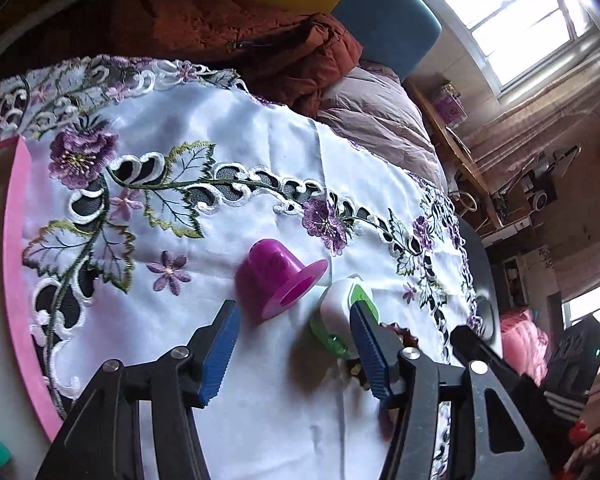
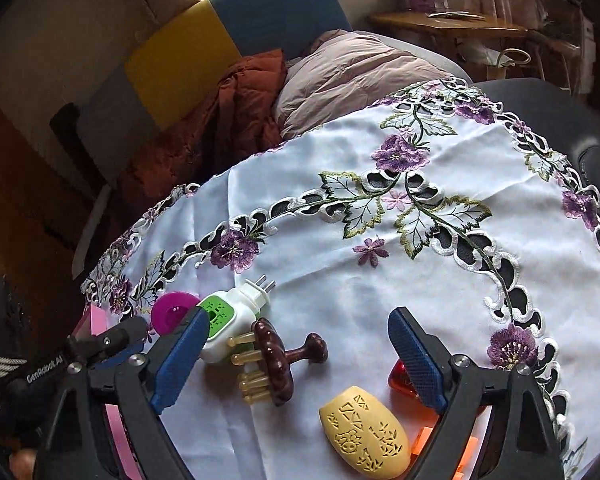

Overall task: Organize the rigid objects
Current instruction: 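Grasp the magenta cup with the left tool while the right tool grasps the brown comb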

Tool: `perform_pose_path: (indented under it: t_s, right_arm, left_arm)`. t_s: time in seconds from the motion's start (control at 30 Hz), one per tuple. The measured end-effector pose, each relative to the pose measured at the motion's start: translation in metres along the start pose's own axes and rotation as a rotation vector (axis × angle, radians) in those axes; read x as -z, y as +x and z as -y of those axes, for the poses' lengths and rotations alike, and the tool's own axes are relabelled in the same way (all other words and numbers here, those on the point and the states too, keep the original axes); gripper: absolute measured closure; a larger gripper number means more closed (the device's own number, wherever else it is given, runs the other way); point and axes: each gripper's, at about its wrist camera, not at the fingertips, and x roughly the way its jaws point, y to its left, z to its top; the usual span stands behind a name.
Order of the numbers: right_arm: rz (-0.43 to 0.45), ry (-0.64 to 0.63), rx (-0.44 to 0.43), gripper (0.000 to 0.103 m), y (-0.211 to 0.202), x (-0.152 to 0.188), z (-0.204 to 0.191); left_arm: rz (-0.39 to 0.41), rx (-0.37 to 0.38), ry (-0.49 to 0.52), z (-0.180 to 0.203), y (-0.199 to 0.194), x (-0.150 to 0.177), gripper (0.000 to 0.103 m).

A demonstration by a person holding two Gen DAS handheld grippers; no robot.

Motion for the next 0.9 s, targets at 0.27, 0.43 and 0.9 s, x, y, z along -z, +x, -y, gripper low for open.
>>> perform_pose_path:
  t_s: [0.27,0.43,0.9]
  right_arm:
    - [0.005,0.032,-0.008,0.012,-0.002,-0.003,0.006]
    - [-0.010,0.027,-0.009,0.012,0.002,-0.002,0.004]
    - [0.001,0.084,-0.074,0.012,0.002,-0.006,0.014]
  left_arm:
    - [-0.031,-0.052,-0.043,0.008,0.037,-0.025,0.036]
    - [-0.056,-0.090,-0.054,0.004,0.055,-0.024,0.044]
    - [0.028,-0.148,0.125,-0.003,0.005,0.033,0.047]
